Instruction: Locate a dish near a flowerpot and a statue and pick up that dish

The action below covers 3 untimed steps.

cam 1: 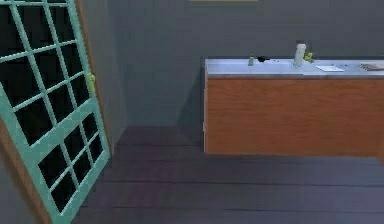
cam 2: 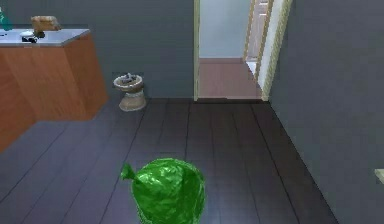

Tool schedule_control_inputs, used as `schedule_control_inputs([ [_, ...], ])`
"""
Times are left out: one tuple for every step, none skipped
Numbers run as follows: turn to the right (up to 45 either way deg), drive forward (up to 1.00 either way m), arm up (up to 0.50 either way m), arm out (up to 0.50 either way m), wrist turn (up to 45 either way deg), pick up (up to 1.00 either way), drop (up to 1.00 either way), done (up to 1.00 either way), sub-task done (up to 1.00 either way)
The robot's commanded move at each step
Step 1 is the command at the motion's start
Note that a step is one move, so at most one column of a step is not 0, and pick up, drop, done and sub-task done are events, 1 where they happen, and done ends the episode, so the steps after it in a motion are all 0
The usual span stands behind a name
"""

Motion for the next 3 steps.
schedule_control_inputs([
  [12.0, 0.00, 0.00, 0.00, 0.0, 0.00, 0.00, 0.00, 0.00],
  [0.0, 0.45, 0.00, 0.00, 0.0, 0.00, 0.00, 0.00, 0.00],
  [42.0, 0.00, 0.00, 0.00, 0.0, 0.00, 0.00, 0.00, 0.00],
])
